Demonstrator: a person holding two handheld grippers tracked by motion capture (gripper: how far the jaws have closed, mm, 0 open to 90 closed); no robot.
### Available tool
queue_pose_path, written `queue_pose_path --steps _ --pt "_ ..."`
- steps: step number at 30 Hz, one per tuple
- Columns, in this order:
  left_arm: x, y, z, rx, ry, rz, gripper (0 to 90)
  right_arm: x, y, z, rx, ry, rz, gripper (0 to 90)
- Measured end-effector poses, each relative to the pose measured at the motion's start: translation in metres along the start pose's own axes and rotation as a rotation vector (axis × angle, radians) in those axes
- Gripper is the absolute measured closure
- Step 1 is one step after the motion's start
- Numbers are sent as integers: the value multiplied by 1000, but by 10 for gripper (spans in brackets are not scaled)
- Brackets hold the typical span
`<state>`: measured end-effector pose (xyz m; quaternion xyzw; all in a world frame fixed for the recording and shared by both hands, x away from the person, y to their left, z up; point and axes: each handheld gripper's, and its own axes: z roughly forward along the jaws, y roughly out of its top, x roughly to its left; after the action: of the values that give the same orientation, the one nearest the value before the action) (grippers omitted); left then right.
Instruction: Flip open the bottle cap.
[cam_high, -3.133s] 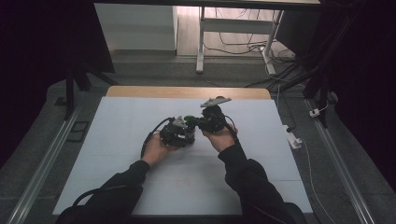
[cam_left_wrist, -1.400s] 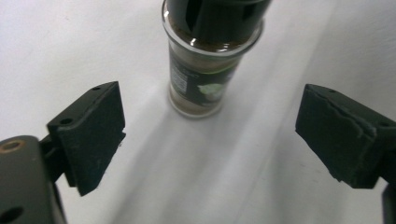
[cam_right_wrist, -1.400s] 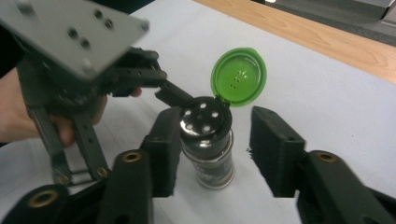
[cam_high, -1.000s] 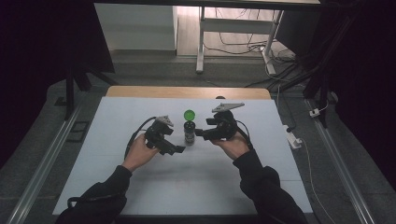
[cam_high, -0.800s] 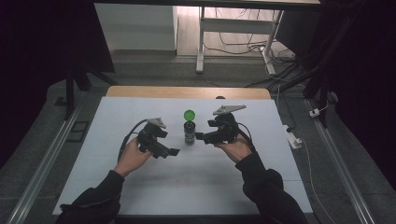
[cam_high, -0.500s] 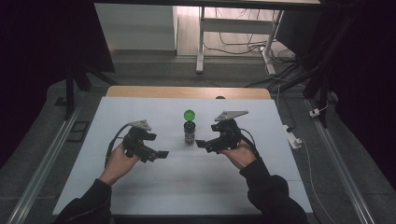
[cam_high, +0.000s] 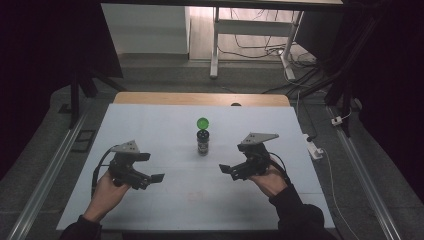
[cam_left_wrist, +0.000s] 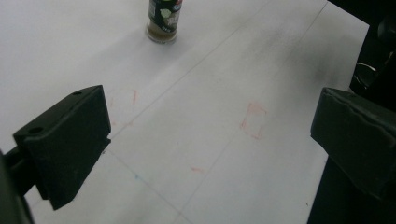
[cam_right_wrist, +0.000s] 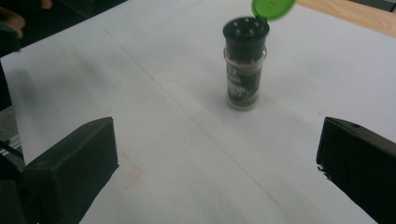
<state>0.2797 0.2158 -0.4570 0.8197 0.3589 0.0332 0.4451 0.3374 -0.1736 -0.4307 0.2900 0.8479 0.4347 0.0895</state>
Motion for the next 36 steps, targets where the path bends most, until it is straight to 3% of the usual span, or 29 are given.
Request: queue_pose_path --steps 7,13,23,29,33,36 --pt "-8 -22 -23 -50 21 -26 0 -4 -23 -24 -24 -36 40 0" --pt "-11 -43 -42 -76 52 -73 0 -9 -44 -47 -48 -83 82 0" --pt "-10 -74 -63 -72 138 -133 0 -17 -82 -77 -32 -187 149 0" --pt "-12 -86 -71 -59 196 -145 0 -16 -98 -89 17 -221 171 0" --pt "-13 -90 -72 -21 235 -151 0 -15 -106 -95 30 -229 195 0" --pt "-14 -91 -73 -17 246 -157 0 -15 -108 -98 43 -233 198 0"
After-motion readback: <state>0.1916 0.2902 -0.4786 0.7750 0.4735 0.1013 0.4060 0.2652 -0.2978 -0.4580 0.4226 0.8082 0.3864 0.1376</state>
